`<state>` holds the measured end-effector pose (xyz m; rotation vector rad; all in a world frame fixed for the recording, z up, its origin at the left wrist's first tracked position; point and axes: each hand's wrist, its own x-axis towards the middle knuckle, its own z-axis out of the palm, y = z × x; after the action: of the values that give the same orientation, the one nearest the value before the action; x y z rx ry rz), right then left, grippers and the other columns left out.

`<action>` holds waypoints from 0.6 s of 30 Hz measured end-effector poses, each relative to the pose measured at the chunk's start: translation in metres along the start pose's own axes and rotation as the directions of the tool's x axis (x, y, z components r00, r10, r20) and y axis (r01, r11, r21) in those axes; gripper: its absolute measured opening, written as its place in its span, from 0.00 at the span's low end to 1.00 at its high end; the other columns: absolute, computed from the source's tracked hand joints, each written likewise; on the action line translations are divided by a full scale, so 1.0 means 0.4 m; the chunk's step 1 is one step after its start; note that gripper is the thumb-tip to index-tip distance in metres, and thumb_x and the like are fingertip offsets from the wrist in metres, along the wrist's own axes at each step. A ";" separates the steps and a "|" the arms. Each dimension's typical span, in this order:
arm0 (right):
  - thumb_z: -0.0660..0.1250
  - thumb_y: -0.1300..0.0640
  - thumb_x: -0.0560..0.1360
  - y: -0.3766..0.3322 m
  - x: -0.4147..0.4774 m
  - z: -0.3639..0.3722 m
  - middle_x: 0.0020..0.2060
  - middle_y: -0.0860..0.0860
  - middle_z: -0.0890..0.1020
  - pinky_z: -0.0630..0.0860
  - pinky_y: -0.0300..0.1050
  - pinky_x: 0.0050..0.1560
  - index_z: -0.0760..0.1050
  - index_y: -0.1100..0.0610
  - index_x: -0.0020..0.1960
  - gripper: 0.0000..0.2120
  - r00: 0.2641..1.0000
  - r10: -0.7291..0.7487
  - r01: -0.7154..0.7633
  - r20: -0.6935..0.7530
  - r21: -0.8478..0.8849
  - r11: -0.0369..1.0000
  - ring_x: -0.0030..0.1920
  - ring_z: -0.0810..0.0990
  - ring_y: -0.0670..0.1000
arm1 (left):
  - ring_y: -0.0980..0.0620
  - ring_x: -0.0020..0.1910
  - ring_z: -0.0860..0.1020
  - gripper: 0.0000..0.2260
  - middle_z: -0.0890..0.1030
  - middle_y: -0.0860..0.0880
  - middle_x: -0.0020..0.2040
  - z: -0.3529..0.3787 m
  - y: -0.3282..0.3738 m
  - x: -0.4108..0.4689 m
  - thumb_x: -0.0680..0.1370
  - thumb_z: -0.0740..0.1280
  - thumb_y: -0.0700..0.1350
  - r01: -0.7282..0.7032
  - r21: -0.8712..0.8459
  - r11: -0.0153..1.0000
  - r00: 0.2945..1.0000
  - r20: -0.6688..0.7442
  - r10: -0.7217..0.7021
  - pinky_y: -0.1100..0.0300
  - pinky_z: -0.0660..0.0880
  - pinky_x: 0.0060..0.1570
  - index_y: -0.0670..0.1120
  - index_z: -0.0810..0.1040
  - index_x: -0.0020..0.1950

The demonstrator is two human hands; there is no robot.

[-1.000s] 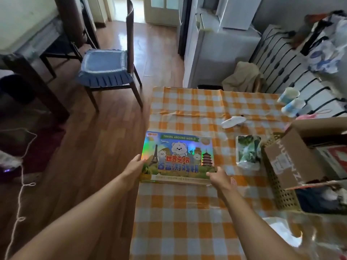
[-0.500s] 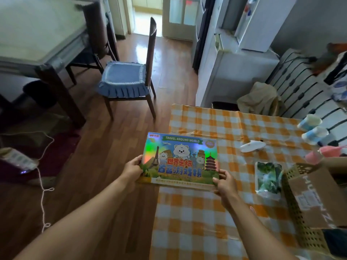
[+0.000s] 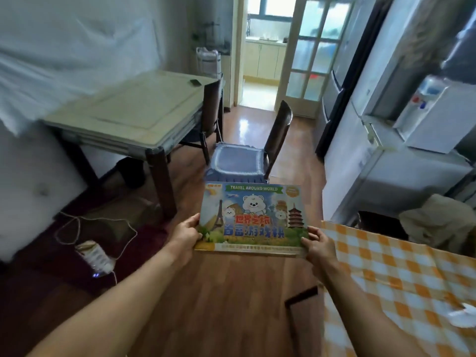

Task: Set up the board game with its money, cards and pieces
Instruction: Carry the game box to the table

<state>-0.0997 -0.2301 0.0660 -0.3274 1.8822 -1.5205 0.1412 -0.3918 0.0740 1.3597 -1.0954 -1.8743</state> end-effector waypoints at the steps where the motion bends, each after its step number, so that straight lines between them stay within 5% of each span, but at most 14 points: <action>1: 0.61 0.74 0.75 -0.019 0.012 0.046 0.57 0.65 0.77 0.77 0.61 0.53 0.70 0.67 0.62 0.16 1.000 -0.002 0.002 0.008 0.013 1.000 0.53 0.78 0.62 | 0.43 0.50 0.79 0.31 0.74 0.39 0.66 -0.029 0.032 0.026 0.74 0.49 0.21 -0.008 -0.004 1.000 1.000 0.001 0.008 0.61 0.80 0.33 0.41 0.62 0.75; 5: 0.60 0.74 0.76 -0.090 0.072 0.220 0.54 0.65 0.77 0.77 0.54 0.46 0.69 0.68 0.62 0.15 0.999 -0.017 0.015 0.038 0.045 0.999 0.43 0.78 0.56 | 0.45 0.48 0.80 0.32 0.74 0.39 0.66 -0.141 0.146 0.132 0.74 0.50 0.21 -0.031 0.000 1.000 0.999 -0.013 0.031 0.60 0.79 0.31 0.43 0.63 0.75; 8: 0.59 0.73 0.76 -0.136 0.122 0.331 0.52 0.64 0.77 0.77 0.55 0.47 0.69 0.67 0.61 0.14 0.997 -0.018 0.014 0.072 0.059 0.998 0.44 0.78 0.57 | 0.43 0.51 0.78 0.32 0.75 0.39 0.66 -0.206 0.213 0.209 0.74 0.50 0.21 -0.042 -0.014 0.999 0.998 -0.042 0.042 0.56 0.79 0.37 0.42 0.64 0.74; 12: 0.59 0.72 0.77 -0.200 0.213 0.458 0.49 0.60 0.78 0.79 0.49 0.43 0.70 0.65 0.60 0.13 0.992 -0.044 0.035 0.120 0.079 0.996 0.45 0.79 0.58 | 0.46 0.44 0.79 0.31 0.76 0.40 0.60 -0.248 0.307 0.305 0.74 0.49 0.21 -0.072 -0.060 0.996 0.996 -0.059 0.068 0.60 0.79 0.30 0.42 0.65 0.73; 14: 0.59 0.72 0.77 -0.225 0.278 0.519 0.45 0.56 0.79 0.80 0.42 0.33 0.70 0.64 0.60 0.12 0.989 -0.055 0.047 0.134 0.065 0.997 0.40 0.79 0.54 | 0.44 0.49 0.78 0.31 0.76 0.40 0.63 -0.266 0.345 0.379 0.74 0.49 0.21 -0.078 -0.065 0.995 0.993 -0.088 0.073 0.55 0.79 0.39 0.42 0.64 0.74; 18: 0.60 0.70 0.77 -0.290 0.441 0.639 0.46 0.56 0.80 0.80 0.42 0.30 0.71 0.61 0.58 0.11 0.982 -0.048 0.037 0.184 0.062 0.997 0.41 0.80 0.54 | 0.43 0.53 0.77 0.31 0.75 0.40 0.66 -0.285 0.426 0.551 0.75 0.50 0.22 -0.073 -0.067 0.995 0.988 -0.140 0.063 0.51 0.76 0.44 0.44 0.64 0.75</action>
<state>-0.0898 -0.5605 0.0921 -0.4685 1.6917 -1.5148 0.1762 -0.6898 0.0992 1.3720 -0.9835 -1.7271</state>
